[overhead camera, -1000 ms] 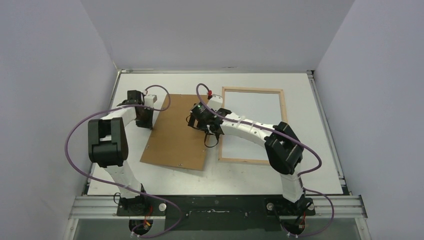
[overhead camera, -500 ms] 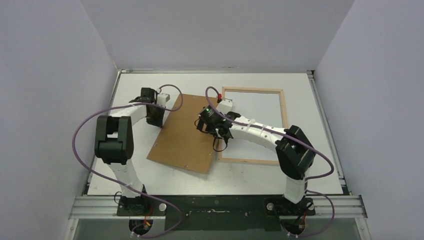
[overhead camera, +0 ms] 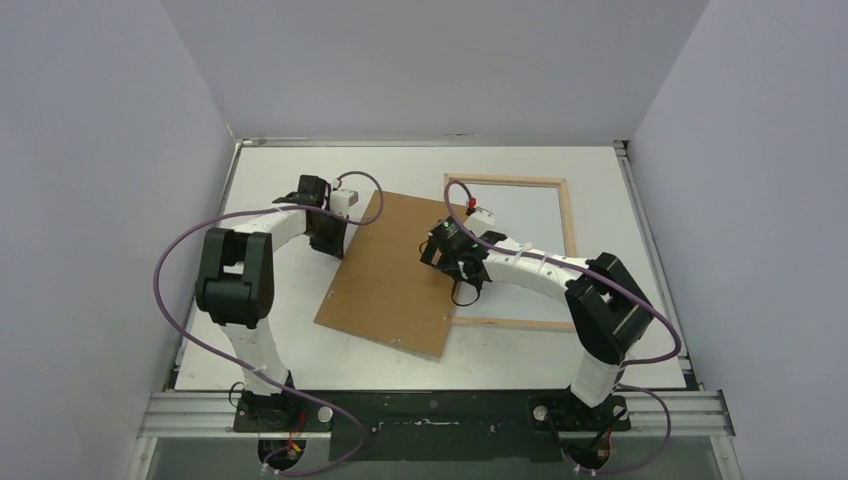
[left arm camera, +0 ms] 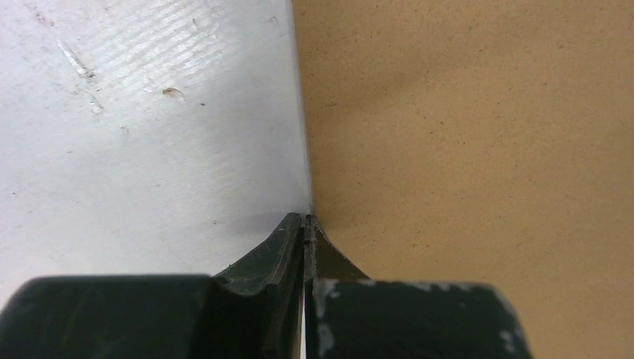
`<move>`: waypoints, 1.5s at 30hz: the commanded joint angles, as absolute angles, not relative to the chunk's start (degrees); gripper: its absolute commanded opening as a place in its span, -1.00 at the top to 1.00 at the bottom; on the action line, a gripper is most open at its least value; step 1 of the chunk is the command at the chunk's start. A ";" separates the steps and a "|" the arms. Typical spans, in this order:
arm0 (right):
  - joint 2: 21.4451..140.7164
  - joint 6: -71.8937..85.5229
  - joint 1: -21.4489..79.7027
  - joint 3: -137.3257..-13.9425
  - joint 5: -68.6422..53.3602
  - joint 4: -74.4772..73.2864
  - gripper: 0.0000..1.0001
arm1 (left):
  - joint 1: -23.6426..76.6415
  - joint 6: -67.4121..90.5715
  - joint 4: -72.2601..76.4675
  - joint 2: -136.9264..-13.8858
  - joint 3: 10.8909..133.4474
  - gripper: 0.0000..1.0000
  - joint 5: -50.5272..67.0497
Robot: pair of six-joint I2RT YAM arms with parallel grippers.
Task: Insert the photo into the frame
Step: Move the photo frame item to the center of the board, then pick up the photo frame item at the center of the board.
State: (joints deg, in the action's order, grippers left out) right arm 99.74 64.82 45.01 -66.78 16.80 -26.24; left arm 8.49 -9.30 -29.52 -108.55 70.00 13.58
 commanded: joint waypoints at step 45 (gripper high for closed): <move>80.74 57.21 31.13 -40.47 -5.23 -2.29 -0.82 | 8.71 -8.68 -37.57 -112.35 69.87 1.00 19.84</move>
State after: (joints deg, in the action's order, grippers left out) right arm 82.48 57.41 31.86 -42.48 -3.36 -7.70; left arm 8.91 -8.10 -33.23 -109.45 70.57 20.64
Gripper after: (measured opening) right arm 0.930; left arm 0.006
